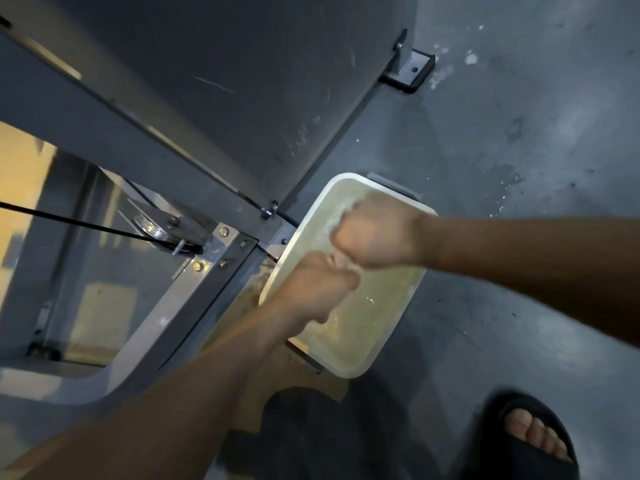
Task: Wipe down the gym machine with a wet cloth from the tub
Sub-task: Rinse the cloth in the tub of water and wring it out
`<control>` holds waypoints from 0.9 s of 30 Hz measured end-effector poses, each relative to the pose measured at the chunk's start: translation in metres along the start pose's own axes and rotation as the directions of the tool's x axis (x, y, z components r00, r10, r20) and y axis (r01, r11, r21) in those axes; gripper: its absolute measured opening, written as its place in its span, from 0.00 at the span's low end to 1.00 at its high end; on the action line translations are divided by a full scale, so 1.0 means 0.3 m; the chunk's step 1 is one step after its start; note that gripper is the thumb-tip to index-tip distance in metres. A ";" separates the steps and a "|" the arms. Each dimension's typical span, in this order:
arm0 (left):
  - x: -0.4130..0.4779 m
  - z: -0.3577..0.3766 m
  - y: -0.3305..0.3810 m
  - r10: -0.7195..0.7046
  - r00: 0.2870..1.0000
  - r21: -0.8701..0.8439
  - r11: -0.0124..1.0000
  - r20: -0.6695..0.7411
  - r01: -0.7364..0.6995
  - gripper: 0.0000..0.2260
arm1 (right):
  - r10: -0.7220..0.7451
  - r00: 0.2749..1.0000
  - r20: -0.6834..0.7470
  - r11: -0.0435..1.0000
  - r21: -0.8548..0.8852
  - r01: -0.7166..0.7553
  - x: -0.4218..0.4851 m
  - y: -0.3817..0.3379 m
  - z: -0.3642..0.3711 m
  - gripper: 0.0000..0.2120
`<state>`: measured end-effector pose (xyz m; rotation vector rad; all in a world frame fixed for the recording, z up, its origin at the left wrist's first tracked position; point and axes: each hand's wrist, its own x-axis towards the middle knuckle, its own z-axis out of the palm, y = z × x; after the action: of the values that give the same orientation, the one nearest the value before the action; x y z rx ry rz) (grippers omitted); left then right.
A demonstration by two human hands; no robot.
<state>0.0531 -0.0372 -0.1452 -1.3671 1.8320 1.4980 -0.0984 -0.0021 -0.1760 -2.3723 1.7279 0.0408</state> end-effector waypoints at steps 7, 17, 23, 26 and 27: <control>0.045 0.022 -0.101 0.113 0.991 0.529 0.846 -0.073 -0.058 0.12 | 0.075 0.855 0.514 0.950 0.223 -0.217 -0.057 0.003 0.073 0.22; -0.034 0.004 -0.098 -0.032 0.988 0.199 0.978 -0.150 0.062 0.05 | 0.083 0.949 0.305 0.590 0.752 -0.294 -0.087 0.019 0.087 0.20; -0.136 0.008 -0.051 -0.184 0.974 -0.371 0.920 -0.128 0.125 0.15 | 0.132 0.949 0.287 0.367 0.875 -0.316 -0.146 0.015 -0.002 0.07; -0.192 -0.009 0.005 -0.169 0.973 -0.736 0.677 -0.156 0.000 0.11 | 0.212 0.926 0.313 0.124 0.931 -0.343 -0.198 0.002 -0.100 0.06; -0.219 -0.020 0.027 -0.139 0.974 -0.779 0.625 -0.177 -0.052 0.08 | 0.242 0.908 0.341 0.015 0.935 -0.355 -0.215 -0.007 -0.139 0.05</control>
<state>0.0765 -0.0152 -0.0871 -2.0045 1.2204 2.3503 -0.1207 0.0516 -0.1257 -0.8672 1.3494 -0.7478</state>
